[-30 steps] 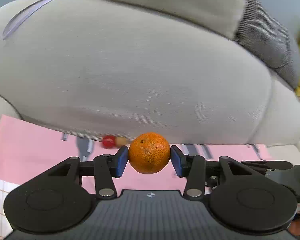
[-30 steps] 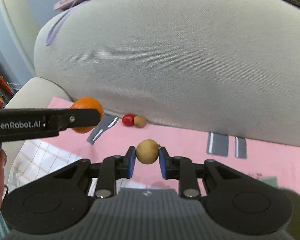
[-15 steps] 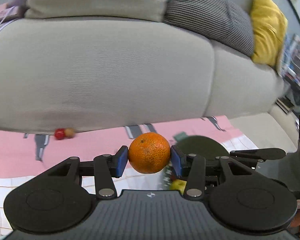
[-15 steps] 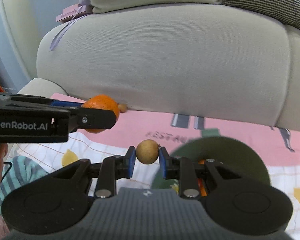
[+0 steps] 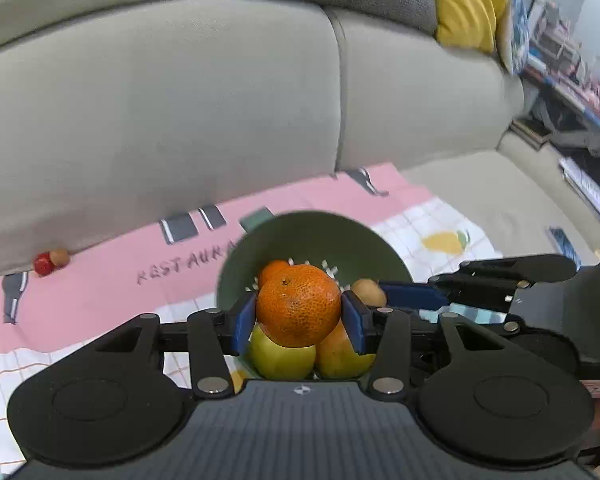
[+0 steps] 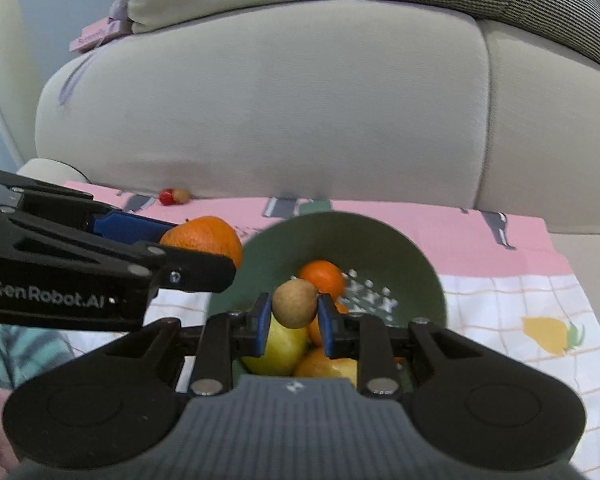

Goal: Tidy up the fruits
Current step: 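Lift the tangerine and kiwi and carry both over the green colander, then lower both tools into the colander and open them to release the fruits, then withdraw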

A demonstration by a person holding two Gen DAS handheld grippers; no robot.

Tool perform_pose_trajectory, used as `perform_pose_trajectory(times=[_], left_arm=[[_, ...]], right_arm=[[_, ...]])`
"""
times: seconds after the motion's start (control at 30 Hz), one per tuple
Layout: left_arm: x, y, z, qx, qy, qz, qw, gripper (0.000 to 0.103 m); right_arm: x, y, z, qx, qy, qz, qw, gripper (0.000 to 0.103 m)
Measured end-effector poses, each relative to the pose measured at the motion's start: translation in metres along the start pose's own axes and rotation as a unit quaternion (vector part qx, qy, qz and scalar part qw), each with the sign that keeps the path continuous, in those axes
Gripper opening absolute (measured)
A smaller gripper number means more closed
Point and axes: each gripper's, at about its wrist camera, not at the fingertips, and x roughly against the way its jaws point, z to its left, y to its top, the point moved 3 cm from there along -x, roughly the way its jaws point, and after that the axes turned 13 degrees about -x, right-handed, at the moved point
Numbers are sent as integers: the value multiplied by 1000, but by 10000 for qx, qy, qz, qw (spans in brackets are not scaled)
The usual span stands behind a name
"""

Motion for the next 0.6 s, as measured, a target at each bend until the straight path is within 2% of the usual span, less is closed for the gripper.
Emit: perform_pose_trajectory(times=[0.2, 0.6], left_arm=[[-23, -1, -10, -117, -76, 280, 9995, 52], [-53, 0, -9, -99, -171, 591, 9981, 52]], right_arm=[[-12, -3, -11, 83, -173, 124, 9997, 22], [-36, -9, -25, 304, -394, 293, 9983, 22]])
